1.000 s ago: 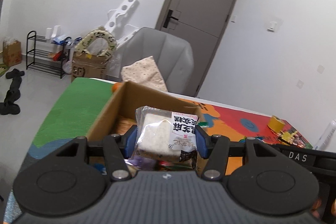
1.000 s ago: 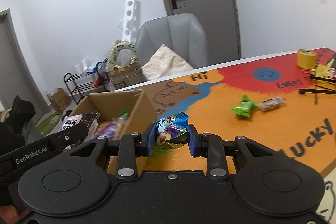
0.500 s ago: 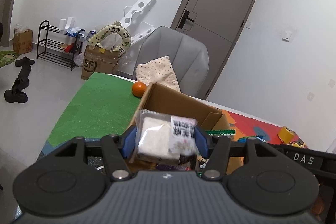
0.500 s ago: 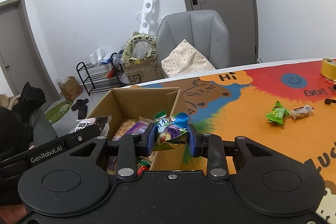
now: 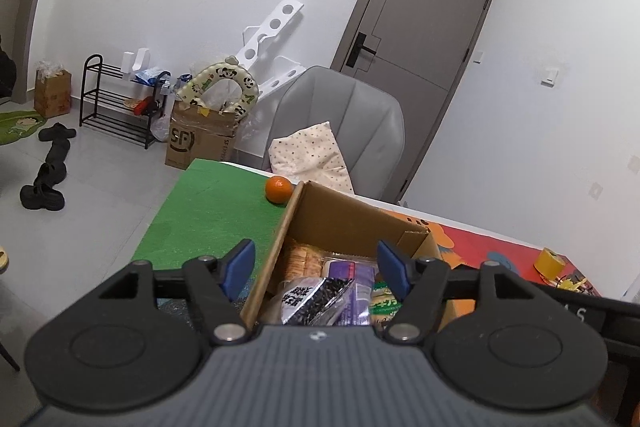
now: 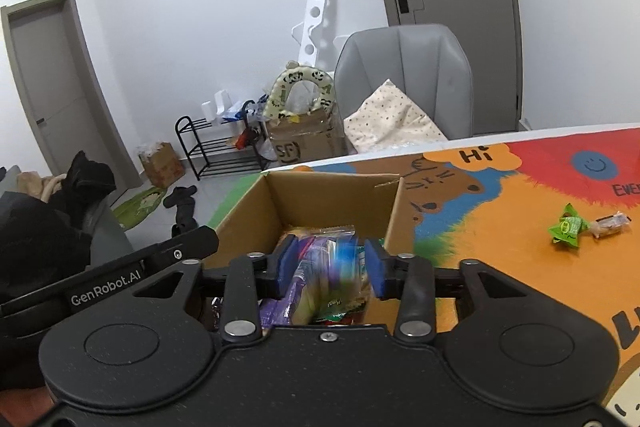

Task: Organize snacks
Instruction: 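Open both grippers to drop the snacks into the box, then move left gripper to the green candy while right approaches the clear-wrapped bar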

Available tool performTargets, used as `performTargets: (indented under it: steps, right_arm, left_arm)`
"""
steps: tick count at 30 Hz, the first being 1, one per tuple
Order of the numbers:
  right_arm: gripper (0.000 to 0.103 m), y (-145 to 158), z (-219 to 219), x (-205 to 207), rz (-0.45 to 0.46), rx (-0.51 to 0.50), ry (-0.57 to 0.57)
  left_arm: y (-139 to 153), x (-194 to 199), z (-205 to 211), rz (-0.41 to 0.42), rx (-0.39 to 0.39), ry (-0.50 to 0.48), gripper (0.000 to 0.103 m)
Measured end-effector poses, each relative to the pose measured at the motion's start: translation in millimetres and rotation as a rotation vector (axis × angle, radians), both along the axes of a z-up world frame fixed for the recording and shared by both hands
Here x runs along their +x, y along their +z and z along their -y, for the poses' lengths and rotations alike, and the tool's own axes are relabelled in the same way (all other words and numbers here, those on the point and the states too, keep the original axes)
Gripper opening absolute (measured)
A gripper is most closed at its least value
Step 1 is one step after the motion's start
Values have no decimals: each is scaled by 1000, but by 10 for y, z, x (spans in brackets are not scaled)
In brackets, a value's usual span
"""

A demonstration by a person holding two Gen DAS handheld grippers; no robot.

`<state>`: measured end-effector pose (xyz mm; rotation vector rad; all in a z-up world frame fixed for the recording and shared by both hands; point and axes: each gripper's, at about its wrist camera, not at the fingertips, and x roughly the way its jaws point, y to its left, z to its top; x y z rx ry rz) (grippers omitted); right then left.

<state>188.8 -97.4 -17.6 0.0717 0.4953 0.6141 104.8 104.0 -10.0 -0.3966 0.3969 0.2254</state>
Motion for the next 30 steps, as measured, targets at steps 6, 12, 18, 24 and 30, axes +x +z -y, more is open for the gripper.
performTargets:
  steps: [6, 12, 18, 24, 30]
  right_arm:
    - [44, 28, 185, -25, 2, 16, -38]
    - [53, -37, 534, -16, -9, 35, -110]
    - [71, -143, 850, -9, -26, 41, -177]
    - [94, -186, 1162, -15, -22, 76, -218]
    - [98, -248, 1493, 79, -48, 94, -263]
  left_arm:
    - [56, -3, 118, 8, 16, -20, 80]
    - [29, 70, 344, -9, 32, -58, 84]
    - [-13, 143, 597, -26, 62, -98, 89]
    - [17, 224, 905, -42, 104, -127, 92]
    - [8, 342, 1220, -44, 144, -176, 95]
